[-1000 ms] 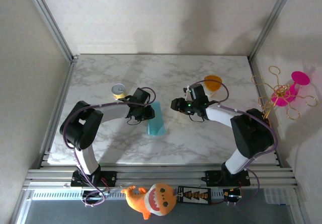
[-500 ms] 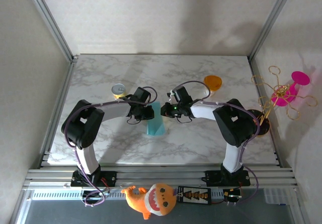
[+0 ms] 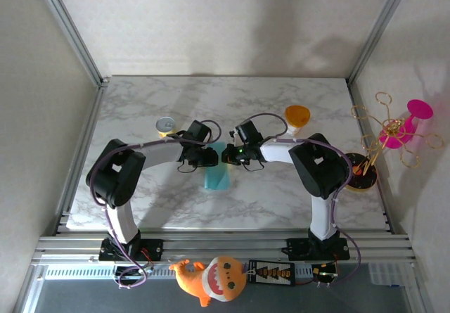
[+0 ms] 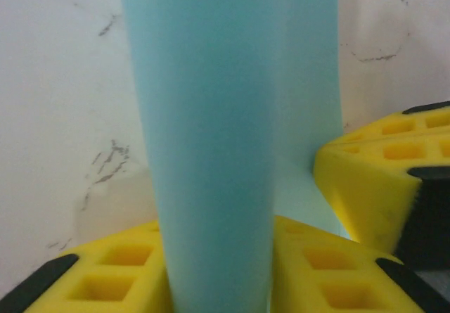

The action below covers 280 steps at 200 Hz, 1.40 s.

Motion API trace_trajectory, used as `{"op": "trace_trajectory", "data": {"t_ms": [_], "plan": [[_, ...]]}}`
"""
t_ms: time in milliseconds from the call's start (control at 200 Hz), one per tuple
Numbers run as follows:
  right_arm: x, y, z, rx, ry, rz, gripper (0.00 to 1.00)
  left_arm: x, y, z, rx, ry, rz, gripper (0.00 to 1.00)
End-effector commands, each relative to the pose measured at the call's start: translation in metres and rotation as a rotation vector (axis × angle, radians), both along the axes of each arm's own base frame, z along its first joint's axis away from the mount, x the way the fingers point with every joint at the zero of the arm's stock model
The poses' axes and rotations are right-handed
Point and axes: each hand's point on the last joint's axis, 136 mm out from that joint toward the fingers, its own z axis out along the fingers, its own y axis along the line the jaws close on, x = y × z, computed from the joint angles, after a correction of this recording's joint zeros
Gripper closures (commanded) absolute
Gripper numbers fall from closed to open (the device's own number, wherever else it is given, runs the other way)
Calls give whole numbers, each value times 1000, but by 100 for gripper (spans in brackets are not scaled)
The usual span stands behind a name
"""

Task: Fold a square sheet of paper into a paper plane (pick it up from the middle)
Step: Hold the square sheet of paper at the center of the table.

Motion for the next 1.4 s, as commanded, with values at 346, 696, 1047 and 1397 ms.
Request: {"op": "trace_trajectory", "data": {"t_ms": [346, 696, 1047, 1397], "plan": [[-13, -15, -36, -155, 73, -26, 90, -34, 27, -10, -66, 75, 226, 47], [0, 0, 4, -23, 30, -36, 77, -36, 29, -28, 17, 117, 261, 57], [21, -30, 51, 70, -77, -163, 69, -55, 43, -63, 177, 171, 337, 57], [19, -37, 45, 56, -81, -143, 69, -62, 34, -70, 195, 182, 273, 53]]}}
